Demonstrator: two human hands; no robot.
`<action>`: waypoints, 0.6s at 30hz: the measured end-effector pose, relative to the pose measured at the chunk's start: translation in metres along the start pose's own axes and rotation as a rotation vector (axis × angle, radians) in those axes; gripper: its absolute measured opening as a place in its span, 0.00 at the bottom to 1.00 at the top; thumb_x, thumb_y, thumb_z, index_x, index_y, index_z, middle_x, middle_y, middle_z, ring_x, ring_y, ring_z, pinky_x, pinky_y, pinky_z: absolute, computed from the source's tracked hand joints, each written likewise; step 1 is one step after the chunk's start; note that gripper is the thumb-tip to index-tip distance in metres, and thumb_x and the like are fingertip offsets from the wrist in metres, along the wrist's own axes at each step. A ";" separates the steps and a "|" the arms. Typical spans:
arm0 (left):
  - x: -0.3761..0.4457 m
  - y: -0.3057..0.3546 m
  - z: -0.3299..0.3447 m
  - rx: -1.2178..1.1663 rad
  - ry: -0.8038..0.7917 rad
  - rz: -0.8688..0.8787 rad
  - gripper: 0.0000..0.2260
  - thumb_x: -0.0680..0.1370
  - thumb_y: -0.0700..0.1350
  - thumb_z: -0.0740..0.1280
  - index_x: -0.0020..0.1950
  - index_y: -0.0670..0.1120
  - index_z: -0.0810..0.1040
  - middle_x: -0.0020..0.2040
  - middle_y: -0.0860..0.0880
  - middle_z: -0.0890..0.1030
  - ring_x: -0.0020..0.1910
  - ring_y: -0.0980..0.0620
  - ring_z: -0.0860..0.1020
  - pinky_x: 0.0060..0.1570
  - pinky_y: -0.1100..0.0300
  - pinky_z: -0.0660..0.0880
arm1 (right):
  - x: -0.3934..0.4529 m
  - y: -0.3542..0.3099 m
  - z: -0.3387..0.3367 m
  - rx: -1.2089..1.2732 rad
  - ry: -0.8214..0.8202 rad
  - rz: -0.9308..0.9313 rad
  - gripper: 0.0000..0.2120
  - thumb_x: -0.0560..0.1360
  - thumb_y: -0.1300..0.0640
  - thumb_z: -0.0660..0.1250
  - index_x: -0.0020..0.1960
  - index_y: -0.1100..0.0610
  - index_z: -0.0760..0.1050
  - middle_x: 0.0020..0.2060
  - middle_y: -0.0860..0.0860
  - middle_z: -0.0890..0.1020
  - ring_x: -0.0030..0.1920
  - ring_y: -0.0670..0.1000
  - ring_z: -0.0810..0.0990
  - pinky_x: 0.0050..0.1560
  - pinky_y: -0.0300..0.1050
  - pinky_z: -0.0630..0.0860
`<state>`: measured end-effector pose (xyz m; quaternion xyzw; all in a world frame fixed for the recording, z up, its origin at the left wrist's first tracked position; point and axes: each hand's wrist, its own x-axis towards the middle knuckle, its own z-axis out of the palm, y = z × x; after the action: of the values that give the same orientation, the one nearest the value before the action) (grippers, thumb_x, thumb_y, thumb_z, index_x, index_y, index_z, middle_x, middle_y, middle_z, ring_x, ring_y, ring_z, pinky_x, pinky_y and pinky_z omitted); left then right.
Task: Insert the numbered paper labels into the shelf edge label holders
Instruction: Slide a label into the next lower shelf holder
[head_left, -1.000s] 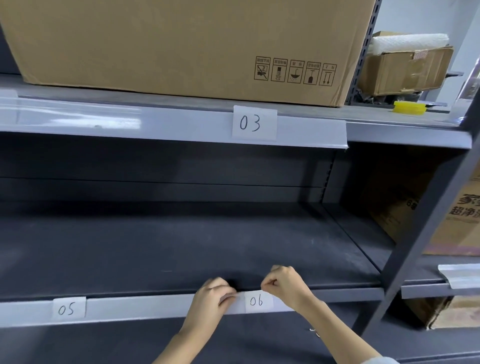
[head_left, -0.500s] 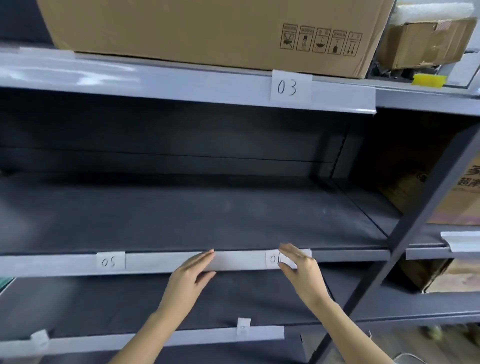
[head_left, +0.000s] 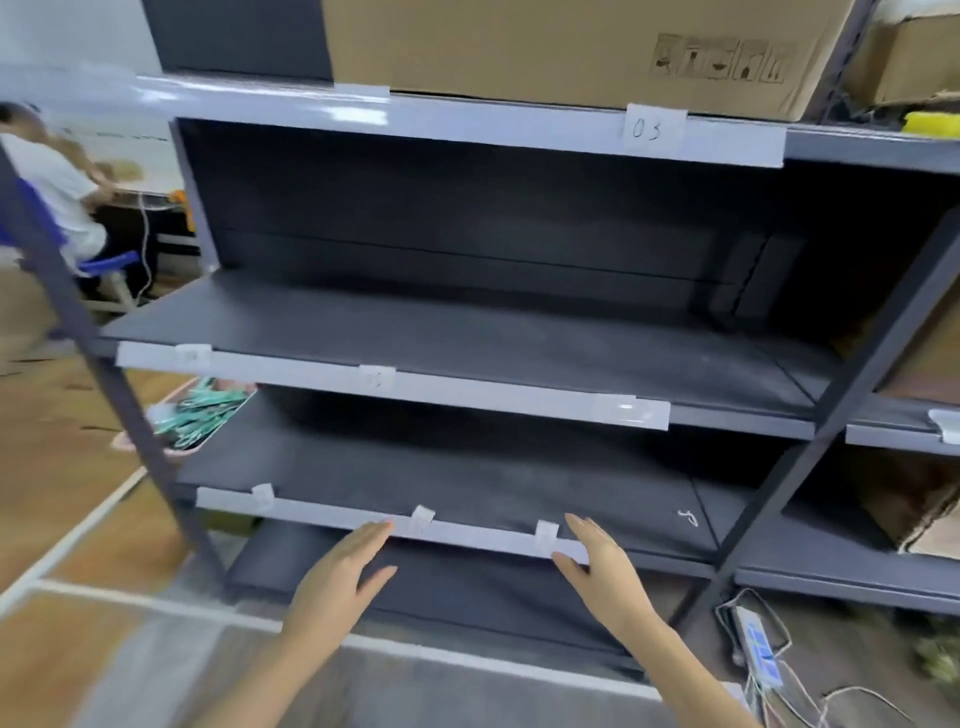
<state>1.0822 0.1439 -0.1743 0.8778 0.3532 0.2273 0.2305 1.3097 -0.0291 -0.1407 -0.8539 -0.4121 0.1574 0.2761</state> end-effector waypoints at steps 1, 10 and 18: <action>-0.011 -0.006 -0.007 0.018 -0.014 -0.011 0.22 0.73 0.43 0.71 0.66 0.48 0.72 0.65 0.56 0.73 0.65 0.56 0.73 0.61 0.66 0.68 | -0.007 -0.008 0.005 -0.002 -0.013 -0.006 0.25 0.78 0.54 0.60 0.73 0.55 0.58 0.73 0.49 0.63 0.75 0.48 0.56 0.72 0.38 0.54; -0.032 -0.063 -0.071 0.005 0.017 -0.083 0.17 0.73 0.45 0.70 0.61 0.45 0.77 0.61 0.48 0.79 0.60 0.50 0.78 0.58 0.67 0.67 | -0.015 -0.095 0.051 -0.030 -0.073 -0.073 0.25 0.78 0.54 0.61 0.73 0.55 0.60 0.72 0.49 0.65 0.73 0.48 0.60 0.72 0.38 0.57; -0.013 -0.151 -0.121 -0.023 0.002 -0.088 0.19 0.78 0.45 0.64 0.68 0.47 0.70 0.70 0.51 0.71 0.69 0.55 0.69 0.66 0.67 0.63 | 0.016 -0.195 0.125 0.018 -0.149 -0.095 0.24 0.78 0.53 0.60 0.72 0.54 0.61 0.71 0.48 0.67 0.72 0.48 0.63 0.70 0.37 0.59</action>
<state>0.9278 0.2613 -0.1669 0.8585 0.3890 0.2220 0.2498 1.1368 0.1259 -0.1238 -0.8167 -0.4701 0.2112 0.2595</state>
